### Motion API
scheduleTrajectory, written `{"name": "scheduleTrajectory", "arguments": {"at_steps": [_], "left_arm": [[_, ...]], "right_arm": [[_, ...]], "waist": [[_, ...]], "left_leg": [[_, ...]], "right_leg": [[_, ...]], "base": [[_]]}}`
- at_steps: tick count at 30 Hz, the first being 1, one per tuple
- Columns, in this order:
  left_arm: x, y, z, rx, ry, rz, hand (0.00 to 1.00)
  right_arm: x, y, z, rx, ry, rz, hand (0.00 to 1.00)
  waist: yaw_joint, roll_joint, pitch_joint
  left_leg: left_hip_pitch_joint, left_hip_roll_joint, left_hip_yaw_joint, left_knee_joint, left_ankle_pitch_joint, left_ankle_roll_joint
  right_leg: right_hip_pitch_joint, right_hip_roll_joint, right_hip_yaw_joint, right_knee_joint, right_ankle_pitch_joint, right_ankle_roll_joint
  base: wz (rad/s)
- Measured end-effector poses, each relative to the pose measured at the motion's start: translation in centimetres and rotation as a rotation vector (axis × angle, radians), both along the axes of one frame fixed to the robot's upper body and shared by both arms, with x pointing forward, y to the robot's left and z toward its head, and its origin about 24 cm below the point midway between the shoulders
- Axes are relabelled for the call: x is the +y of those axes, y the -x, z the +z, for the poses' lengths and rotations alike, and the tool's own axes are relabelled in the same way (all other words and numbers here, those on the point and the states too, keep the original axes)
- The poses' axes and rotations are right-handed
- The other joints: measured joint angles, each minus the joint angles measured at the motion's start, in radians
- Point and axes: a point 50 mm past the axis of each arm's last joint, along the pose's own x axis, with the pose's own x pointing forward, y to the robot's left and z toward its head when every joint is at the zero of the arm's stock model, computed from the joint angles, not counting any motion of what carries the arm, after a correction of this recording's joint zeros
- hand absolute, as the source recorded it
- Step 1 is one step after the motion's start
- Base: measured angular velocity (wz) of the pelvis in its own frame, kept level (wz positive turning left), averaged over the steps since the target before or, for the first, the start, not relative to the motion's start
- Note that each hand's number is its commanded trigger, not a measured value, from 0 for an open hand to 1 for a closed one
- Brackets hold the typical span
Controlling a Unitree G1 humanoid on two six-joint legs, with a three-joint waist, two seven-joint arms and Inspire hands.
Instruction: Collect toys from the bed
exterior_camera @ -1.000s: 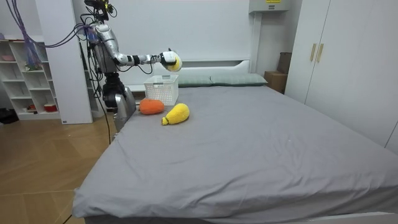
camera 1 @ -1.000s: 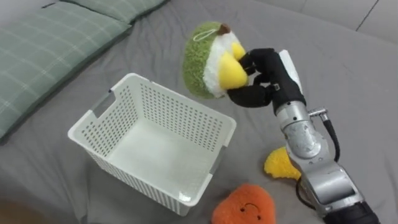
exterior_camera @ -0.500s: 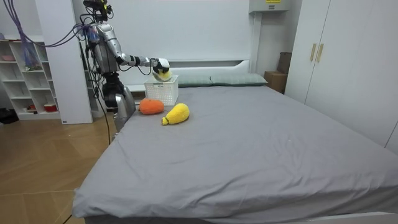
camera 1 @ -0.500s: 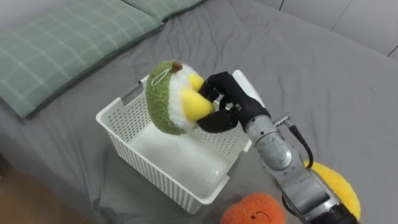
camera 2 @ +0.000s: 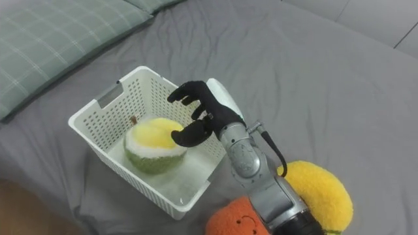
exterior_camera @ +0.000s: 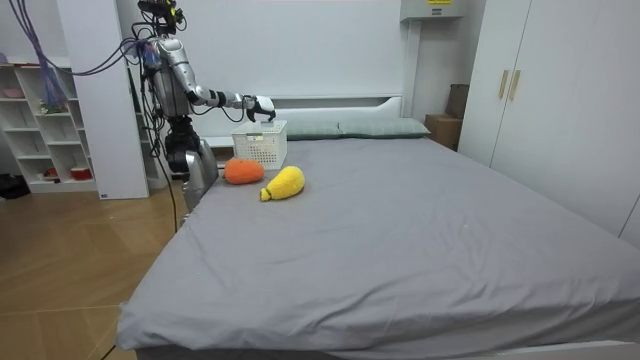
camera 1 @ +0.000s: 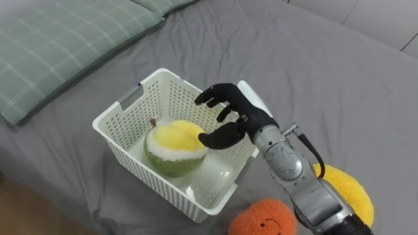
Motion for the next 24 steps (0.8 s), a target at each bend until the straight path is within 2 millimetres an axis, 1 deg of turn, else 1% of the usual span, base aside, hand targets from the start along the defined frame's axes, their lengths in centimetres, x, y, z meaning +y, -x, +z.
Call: {"name": "scheduleTrajectory", "arguments": {"at_steps": [2, 7, 9, 10, 12, 13, 15, 16, 17, 18, 19, 20, 21, 22, 23, 24], "left_arm": [[-0.1, 0.0, 0.0, 0.000, 0.001, 0.000, 0.00], [0.0, -0.1, 0.0, -0.003, 0.001, 0.002, 0.00], [0.0, 0.0, -0.1, 0.007, 0.003, 0.006, 0.00], [0.0, 0.0, -0.1, 0.011, 0.003, 0.007, 0.00], [0.0, 0.4, -0.3, 0.026, 0.004, 0.015, 0.00], [0.1, 0.5, -0.3, 0.029, 0.003, 0.016, 0.00], [0.1, 0.7, -0.3, 0.040, 0.002, 0.018, 0.00], [0.0, 0.9, -0.4, 0.045, 0.005, 0.020, 0.00], [0.0, 0.9, -0.4, 0.046, 0.005, 0.020, 0.00], [0.0, 0.9, -0.4, 0.046, 0.007, 0.021, 0.00], [0.0, 1.0, -0.4, 0.047, 0.009, 0.022, 0.00], [0.0, 1.2, -0.5, 0.050, 0.010, 0.023, 0.00], [0.1, 1.8, -0.5, 0.064, 0.010, 0.029, 0.00], [0.1, 1.8, -0.5, 0.064, 0.010, 0.033, 0.00], [0.2, 2.3, -0.6, 0.073, 0.010, 0.038, 0.00], [0.2, 2.6, -0.6, 0.081, 0.009, 0.042, 0.00]], "right_arm": [[0.0, 0.0, 0.0, 0.000, 0.000, 0.001, 0.00], [-0.5, -0.2, 0.2, -0.010, -0.006, -0.023, 0.00], [-1.0, -0.3, 0.3, -0.017, -0.007, -0.047, 0.00], [-1.2, -0.3, 0.2, -0.017, -0.008, -0.056, 0.00], [-1.9, -0.4, -0.3, -0.001, -0.002, -0.090, 0.00], [-2.3, -0.5, -0.3, -0.003, 0.004, -0.101, 0.00], [-2.8, -0.6, -0.1, -0.010, 0.003, -0.121, 0.00], [-3.3, -0.7, 0.0, -0.013, -0.002, -0.140, 0.00], [-3.5, -0.8, 0.0, -0.015, -0.003, -0.149, 0.00], [-4.2, -0.8, 0.1, -0.020, 0.000, -0.169, 0.00], [-4.9, -0.9, 0.2, -0.027, 0.001, -0.195, 0.00], [-5.2, -1.0, 0.3, -0.033, -0.001, -0.208, 0.00], [-5.8, -1.1, 0.5, -0.047, -0.005, -0.233, 0.00], [-6.0, -1.1, 0.5, -0.051, -0.008, -0.243, 0.00], [-6.6, -0.9, 0.2, -0.049, -0.013, -0.270, 0.00], [-7.3, -0.9, -0.2, -0.035, -0.017, -0.302, 0.00]], "waist": [[-0.004, 0.002, 0.0014], [-0.016, 0.014, 0.0003], [-0.025, 0.022, -0.0036], [-0.026, 0.025, -0.0038], [-0.030, 0.036, -0.0098], [-0.046, 0.037, -0.0100], [-0.058, 0.037, -0.0102], [-0.072, 0.036, -0.0107], [-0.077, 0.035, -0.0112], [-0.083, 0.034, -0.0117], [-0.087, 0.034, -0.0113], [-0.088, 0.035, -0.0110], [-0.100, 0.035, -0.0109], [-0.109, 0.035, -0.0107], [-0.121, 0.035, -0.0110], [-0.140, 0.033, -0.0124]], "left_leg": [[-0.001, 0.000, 0.000, 0.000, 0.000, 0.000], [0.000, 0.000, 0.001, 0.000, 0.000, 0.000], [0.009, 0.000, 0.005, -0.001, 0.000, 0.000], [0.013, 0.000, 0.008, -0.002, 0.000, 0.000], [0.020, 0.003, 0.024, -0.007, 0.000, 0.001], [0.019, 0.003, 0.024, -0.007, 0.000, 0.002], [0.016, 0.004, 0.026, -0.007, 0.001, 0.002], [0.017, 0.004, 0.029, -0.007, 0.001, 0.003], [0.017, 0.004, 0.030, -0.007, 0.000, 0.003], [0.019, 0.005, 0.034, -0.006, 0.000, 0.004], [0.025, 0.006, 0.046, -0.007, -0.001, 0.005], [0.029, 0.007, 0.053, -0.010, -0.001, 0.005], [0.039, 0.009, 0.057, -0.016, -0.002, 0.006], [0.043, 0.009, 0.057, -0.017, -0.003, 0.007], [0.050, 0.010, 0.061, -0.019, -0.005, 0.008], [0.049, 0.010, 0.062, -0.019, -0.005, 0.009]], "right_leg": [[0.000, 0.000, 0.000, 0.000, 0.000, 0.000], [-0.001, 0.000, 0.005, 0.000, 0.000, 0.001], [0.002, 0.000, 0.010, 0.001, 0.001, 0.001], [0.004, 0.000, 0.014, 0.002, 0.001, 0.001], [0.007, 0.000, 0.025, 0.003, 0.001, 0.001], [0.007, 0.000, 0.025, 0.004, 0.001, 0.001], [0.004, 0.000, 0.026, 0.004, 0.001, 0.001], [0.003, 0.000, 0.028, 0.004, 0.001, 0.001], [0.003, -0.001, 0.028, 0.004, 0.001, 0.001], [0.004, -0.001, 0.028, 0.004, 0.002, 0.002], [0.007, -0.001, 0.031, 0.004, 0.002, 0.002], [0.008, -0.001, 0.037, 0.004, 0.002, 0.002], [0.012, 0.000, 0.049, 0.004, 0.003, 0.003], [0.015, 0.000, 0.049, 0.005, 0.003, 0.004], [0.020, 0.000, 0.052, 0.004, 0.004, 0.004], [0.018, 0.000, 0.053, 0.004, 0.004, 0.004]], "base": [[0.00], [0.00], [-0.06], [-0.14], [-0.15], [0.00], [0.00], [-0.04], [-0.04], [-0.07], [-0.13], [-0.23], [-0.18], [-0.16], [-0.05], [-0.09]]}}
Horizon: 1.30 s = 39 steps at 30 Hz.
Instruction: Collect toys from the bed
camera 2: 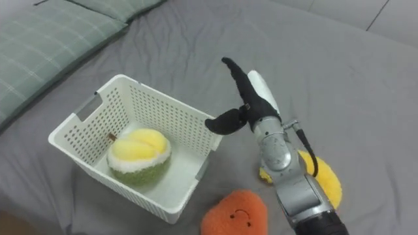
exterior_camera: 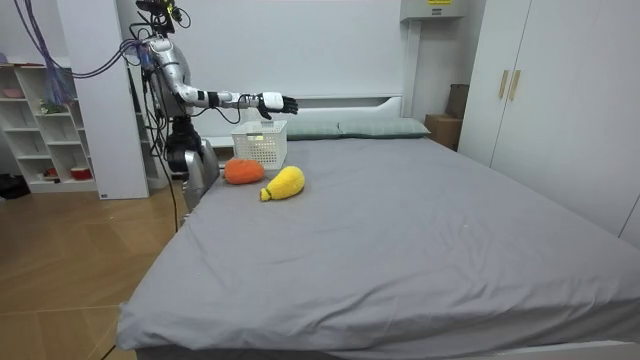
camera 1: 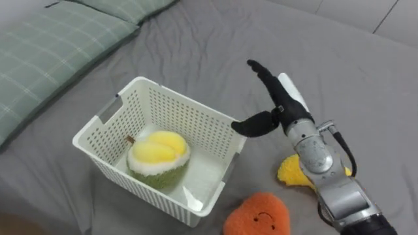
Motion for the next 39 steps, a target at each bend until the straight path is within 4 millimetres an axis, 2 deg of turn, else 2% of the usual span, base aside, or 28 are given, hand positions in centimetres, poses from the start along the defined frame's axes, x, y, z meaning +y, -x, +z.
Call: {"name": "scheduleTrajectory", "arguments": {"at_steps": [1, 5, 8, 11, 15, 16, 18, 20, 21, 23, 27, 32, 33, 34, 35, 37, 38, 39], "left_arm": [[0.0, 0.1, 0.0, 0.002, -0.002, 0.000, 0.00], [0.1, 0.4, 0.0, 0.013, -0.009, 0.002, 0.00], [0.4, 0.1, 0.1, 0.010, -0.016, -0.007, 0.00], [0.5, -0.9, 0.2, -0.007, -0.022, -0.037, 0.00], [0.5, -3.8, 0.7, -0.069, -0.021, -0.069, 0.00], [0.5, -4.5, 0.7, -0.079, -0.022, -0.086, 0.00], [0.4, -5.6, 0.9, -0.103, -0.015, -0.079, 0.00], [0.2, -7.0, 1.2, -0.143, -0.004, -0.073, 0.00], [-0.1, -7.8, 1.3, -0.161, 0.005, -0.080, 0.00], [-0.5, -8.7, 1.4, -0.175, 0.009, -0.104, 0.00], [-0.8, -8.6, 1.2, -0.151, 0.013, -0.128, 0.00], [-0.8, -8.2, 0.9, -0.132, 0.022, -0.122, 0.00], [-0.8, -8.2, 0.9, -0.131, 0.021, -0.122, 0.00], [-0.8, -8.3, 1.0, -0.130, 0.021, -0.121, 0.00], [-0.8, -8.4, 1.0, -0.129, 0.020, -0.121, 0.00], [-0.8, -8.4, 1.0, -0.128, 0.021, -0.121, 0.00], [-0.9, -8.5, 1.0, -0.129, 0.025, -0.122, 0.00], [-0.9, -8.5, 1.0, -0.130, 0.025, -0.123, 0.00]], "right_arm": [[-0.9, 0.0, -0.3, 0.010, -0.002, -0.041, 0.00], [-3.4, 0.1, -1.0, 0.024, 0.009, -0.167, 0.00], [-5.4, 0.0, -2.6, 0.094, -0.033, -0.274, 0.00], [-6.8, 0.2, -4.3, 0.169, -0.022, -0.356, 0.00], [-8.9, -0.4, -4.9, 0.221, 0.021, -0.455, 0.00], [-9.3, -0.7, -5.0, 0.239, 0.035, -0.472, 0.00], [-9.7, -1.0, -5.4, 0.271, 0.050, -0.497, 0.00], [-10.3, -1.4, -5.1, 0.281, 0.063, -0.518, 0.00], [-10.7, -1.9, -4.5, 0.270, 0.074, -0.530, 0.00], [-11.3, -2.3, -3.9, 0.256, 0.085, -0.548, 0.00], [-12.4, -1.7, -4.4, 0.273, 0.113, -0.601, 0.00], [-12.8, -1.2, -4.8, 0.299, 0.124, -0.619, 0.00], [-13.0, -1.1, -4.9, 0.305, 0.129, -0.624, 0.04], [-13.2, -0.9, -5.0, 0.312, 0.133, -0.630, 0.55], [-13.3, -0.9, -5.0, 0.315, 0.136, -0.632, 0.68], [-13.2, -0.8, -5.1, 0.323, 0.149, -0.625, 0.85], [-13.3, -0.7, -5.2, 0.328, 0.156, -0.623, 1.00], [-13.3, -0.7, -5.3, 0.331, 0.158, -0.623, 1.00]], "waist": [[-0.015, -0.008, -0.0041], [-0.028, -0.012, -0.0071], [-0.045, -0.023, -0.0133], [-0.049, -0.030, -0.0137], [-0.045, -0.035, -0.0065], [-0.043, -0.034, -0.0014], [-0.043, -0.033, 0.0026], [-0.043, -0.034, 0.0098], [-0.042, -0.029, 0.0169], [-0.039, -0.021, 0.0221], [-0.024, -0.002, 0.0352], [-0.017, 0.001, 0.0346], [-0.016, 0.001, 0.0346], [-0.015, 0.001, 0.0345], [-0.015, 0.001, 0.0345], [-0.016, 0.002, 0.0344], [-0.016, 0.002, 0.0343], [-0.017, 0.002, 0.0343]], "left_leg": [[-0.004, 0.000, 0.003, 0.000, 0.000, 0.000], [-0.006, 0.005, 0.025, -0.001, 0.000, 0.000], [-0.020, 0.006, 0.033, 0.000, 0.000, 0.000], [-0.049, 0.009, 0.044, 0.007, 0.001, 0.001], [-0.136, 0.012, 0.065, 0.021, 0.010, 0.005], [-0.146, 0.014, 0.077, 0.023, 0.012, 0.006], [-0.167, 0.014, 0.079, 0.022, 0.014, 0.007], [-0.207, 0.014, 0.081, 0.027, 0.018, 0.008], [-0.237, 0.015, 0.082, 0.037, 0.019, 0.008], [-0.263, 0.015, 0.086, 0.041, 0.019, 0.008], [-0.276, 0.018, 0.088, 0.039, 0.019, 0.008], [-0.321, 0.022, 0.086, 0.039, 0.021, 0.006], [-0.327, 0.023, 0.084, 0.039, 0.021, 0.005], [-0.331, 0.023, 0.084, 0.039, 0.021, 0.005], [-0.331, 0.023, 0.083, 0.039, 0.021, 0.005], [-0.331, 0.023, 0.083, 0.039, 0.021, 0.005], [-0.331, 0.023, 0.082, 0.039, 0.021, 0.005], [-0.331, 0.023, 0.082, 0.038, 0.021, 0.005]], "right_leg": [[-0.006, 0.000, 0.003, 0.001, 0.000, 0.001], [-0.025, 0.001, 0.027, 0.015, 0.000, 0.000], [-0.041, 0.001, 0.031, 0.016, 0.002, -0.002], [-0.077, 0.001, 0.044, 0.028, 0.004, -0.005], [-0.178, -0.001, 0.063, 0.049, 0.013, -0.010], [-0.197, 0.000, 0.071, 0.049, 0.018, -0.011], [-0.222, 0.000, 0.077, 0.052, 0.019, -0.011], [-0.264, -0.002, 0.079, 0.062, 0.020, -0.012], [-0.294, -0.003, 0.081, 0.067, 0.021, -0.013], [-0.321, -0.003, 0.084, 0.068, 0.022, -0.014], [-0.334, -0.002, 0.083, 0.065, 0.022, -0.014], [-0.380, -0.002, 0.082, 0.065, 0.021, -0.014], [-0.386, -0.002, 0.081, 0.065, 0.021, -0.014], [-0.388, -0.001, 0.082, 0.065, 0.021, -0.014], [-0.389, -0.001, 0.082, 0.065, 0.021, -0.014], [-0.388, -0.002, 0.081, 0.065, 0.021, -0.014], [-0.388, -0.002, 0.081, 0.065, 0.021, -0.014], [-0.388, -0.002, 0.080, 0.065, 0.021, -0.014]], "base": [[-0.06], [-0.18], [-0.08], [-0.11], [-0.14], [-0.23], [-0.12], [0.00], [0.00], [-0.07], [-0.01], [0.00], [0.03], [0.03], [0.00], [0.00], [0.00], [0.00]]}}
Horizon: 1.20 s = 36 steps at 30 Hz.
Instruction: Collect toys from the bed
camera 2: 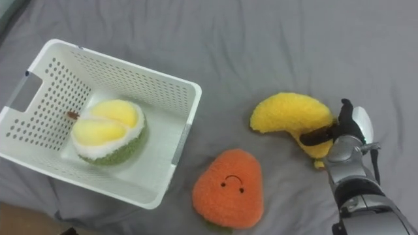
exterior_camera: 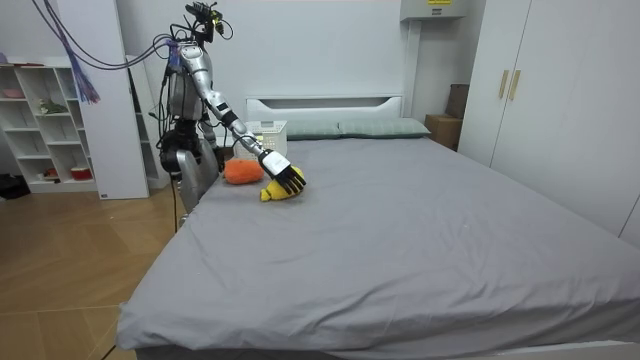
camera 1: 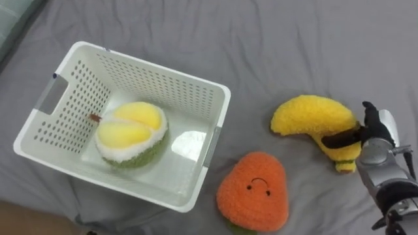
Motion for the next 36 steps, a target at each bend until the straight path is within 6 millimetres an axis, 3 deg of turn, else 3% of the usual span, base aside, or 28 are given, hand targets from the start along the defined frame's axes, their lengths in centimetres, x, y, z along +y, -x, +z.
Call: {"name": "scheduleTrajectory", "arguments": {"at_steps": [13, 20, 28, 32, 36], "left_arm": [[0.0, -0.4, 0.2, -0.012, -0.002, -0.003, 0.00], [0.2, -0.7, 0.3, -0.028, -0.008, -0.006, 0.00], [0.2, 0.6, 0.0, -0.014, -0.009, 0.002, 0.00], [0.5, 2.0, -0.3, 0.007, -0.015, 0.018, 0.00], [0.9, 4.5, -0.7, 0.054, -0.023, 0.037, 0.00]], "right_arm": [[-1.2, 0.6, 0.0, 0.025, 0.044, -0.012, 1.00], [-1.7, 0.5, 0.6, 0.046, 0.139, 0.038, 1.00], [-0.4, -1.3, 2.6, -0.074, 0.172, 0.112, 1.00], [0.6, -1.7, 4.2, -0.188, 0.179, 0.169, 1.00], [2.3, -1.4, 5.7, -0.311, 0.171, 0.243, 1.00]], "waist": [[-0.001, 0.012, -0.0025], [-0.003, 0.023, -0.0083], [-0.034, 0.022, -0.0100], [-0.061, 0.016, -0.0180], [-0.093, -0.012, -0.0402]], "left_leg": [[-0.018, -0.001, -0.003, 0.003, 0.000, -0.001], [-0.016, -0.001, -0.005, 0.008, 0.001, -0.001], [0.029, 0.000, -0.005, 0.007, 0.001, -0.001], [0.093, 0.000, -0.003, -0.021, 0.002, -0.003], [0.167, 0.000, -0.004, -0.042, 0.001, -0.003]], "right_leg": [[-0.010, 0.002, -0.016, -0.001, 0.001, -0.002], [-0.004, 0.002, -0.018, 0.001, 0.002, -0.003], [0.040, -0.003, -0.021, 0.001, 0.001, -0.002], [0.089, -0.003, -0.019, 0.002, 0.000, 0.000], [0.158, -0.001, -0.021, -0.005, -0.006, 0.003]], "base": [[0.02], [0.00], [0.01], [-0.01], [0.02]]}}
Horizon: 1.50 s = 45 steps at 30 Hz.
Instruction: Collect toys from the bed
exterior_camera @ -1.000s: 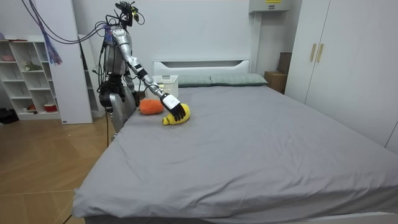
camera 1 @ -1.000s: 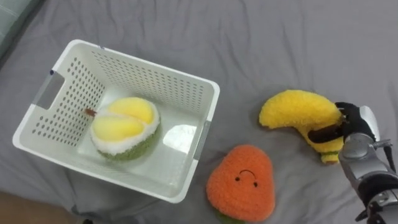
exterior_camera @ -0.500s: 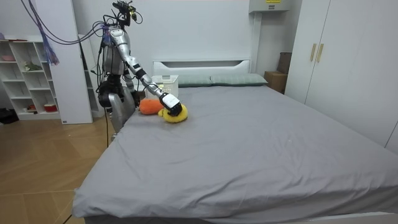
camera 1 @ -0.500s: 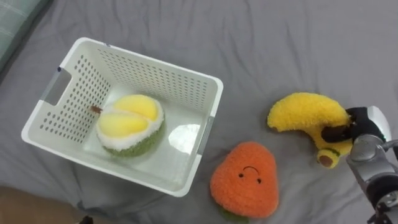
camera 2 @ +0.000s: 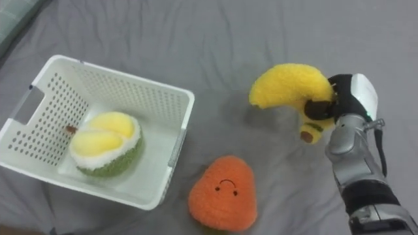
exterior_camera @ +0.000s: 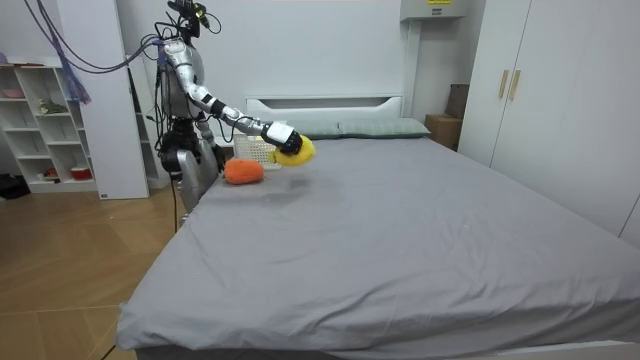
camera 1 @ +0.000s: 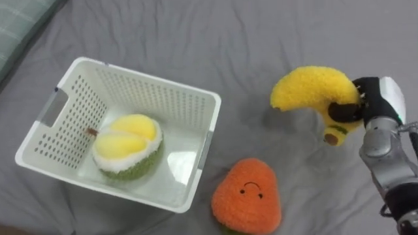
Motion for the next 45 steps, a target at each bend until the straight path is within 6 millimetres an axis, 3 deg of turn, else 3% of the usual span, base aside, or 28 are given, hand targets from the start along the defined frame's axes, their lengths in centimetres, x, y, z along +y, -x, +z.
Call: {"name": "scheduleTrajectory", "arguments": {"at_steps": [1, 3, 9, 15, 19, 24, 27, 30, 34, 40, 43, 45], "left_arm": [[0.1, 0.1, 0.0, 0.000, 0.000, 0.007, 0.00], [0.3, 0.9, -0.1, 0.014, -0.003, 0.025, 0.00], [0.4, 2.2, -0.1, 0.017, 0.013, 0.051, 0.00], [1.1, 3.4, 0.2, 0.016, -0.007, 0.082, 0.00], [1.2, 3.8, 0.2, 0.029, -0.013, 0.089, 0.00], [1.2, 4.2, 0.1, 0.046, -0.013, 0.093, 0.00], [1.2, 4.9, 0.0, 0.068, -0.009, 0.096, 0.00], [1.1, 5.4, -0.1, 0.090, -0.003, 0.100, 0.00], [1.1, 5.3, -0.2, 0.097, -0.001, 0.103, 0.00], [0.9, 4.7, -0.2, 0.114, -0.004, 0.043, 0.00], [0.7, 4.1, -0.1, 0.088, 0.002, 0.048, 0.00], [0.5, 3.4, 0.0, 0.065, 0.002, 0.033, 0.00]], "right_arm": [[0.5, 0.1, 0.5, -0.028, -0.002, 0.022, 1.00], [1.1, 0.0, 1.5, -0.080, -0.004, 0.053, 1.00], [2.6, 0.6, 5.4, -0.260, -0.017, 0.136, 1.00], [4.1, 0.9, 7.3, -0.320, -0.018, 0.212, 1.00], [5.6, 1.2, 8.8, -0.372, -0.015, 0.290, 1.00], [6.7, 1.3, 9.1, -0.377, -0.008, 0.343, 1.00], [7.2, 1.3, 9.0, -0.348, 0.001, 0.357, 1.00], [8.5, 1.5, 9.3, -0.340, -0.020, 0.413, 1.00], [10.0, 1.6, 8.7, -0.293, -0.042, 0.485, 1.00], [12.9, 1.9, 7.9, -0.219, -0.050, 0.605, 0.99], [14.0, 2.1, 7.4, -0.177, -0.056, 0.655, 0.75], [14.2, 2.1, 7.2, -0.157, -0.055, 0.674, 0.53]], "waist": [[-0.006, -0.007, -0.0058], [-0.024, -0.008, -0.0067], [-0.025, 0.010, -0.0106], [-0.016, 0.023, -0.0051], [-0.014, 0.021, -0.0018], [0.008, 0.010, 0.0079], [0.013, 0.005, 0.0056], [0.022, 0.013, 0.0061], [0.056, 0.025, 0.0023], [0.106, 0.024, -0.0004], [0.140, 0.020, -0.0018], [0.150, 0.018, -0.0015]], "left_leg": [[0.019, -0.001, -0.001, -0.011, -0.001, -0.001], [0.041, -0.005, -0.013, -0.014, -0.001, -0.002], [0.103, -0.014, -0.032, -0.032, -0.002, -0.001], [0.133, -0.018, -0.043, -0.036, -0.001, -0.001], [0.148, -0.018, -0.049, -0.036, -0.001, -0.001], [0.166, -0.020, -0.055, -0.044, -0.002, -0.001], [0.163, -0.020, -0.059, -0.040, -0.002, -0.001], [0.161, -0.020, -0.061, -0.031, -0.004, 0.000], [0.167, -0.023, -0.076, -0.034, -0.003, 0.000], [0.162, -0.028, -0.097, -0.033, -0.001, -0.001], [0.159, -0.030, -0.101, -0.029, 0.001, -0.001], [0.155, -0.034, -0.114, -0.024, 0.002, 0.001]], "right_leg": [[0.021, 0.002, -0.005, -0.014, 0.000, 0.000], [0.057, 0.004, -0.023, -0.029, 0.000, 0.000], [0.132, 0.005, -0.034, -0.047, -0.003, 0.006], [0.164, 0.004, -0.034, -0.047, -0.007, 0.011], [0.178, 0.005, -0.035, -0.048, -0.008, 0.013], [0.200, 0.004, -0.049, -0.049, -0.008, 0.013], [0.200, 0.002, -0.059, -0.048, -0.008, 0.013], [0.200, 0.002, -0.062, -0.048, -0.008, 0.014], [0.214, 0.000, -0.078, -0.049, -0.009, 0.014], [0.216, -0.003, -0.090, -0.049, -0.009, 0.015], [0.216, -0.005, -0.091, -0.049, -0.009, 0.015], [0.219, -0.007, -0.097, -0.048, -0.009, 0.015]], "base": [[0.06], [0.15], [0.10], [0.06], [0.05], [0.02], [0.02], [0.01], [0.09], [0.10], [0.04], [0.18]]}}
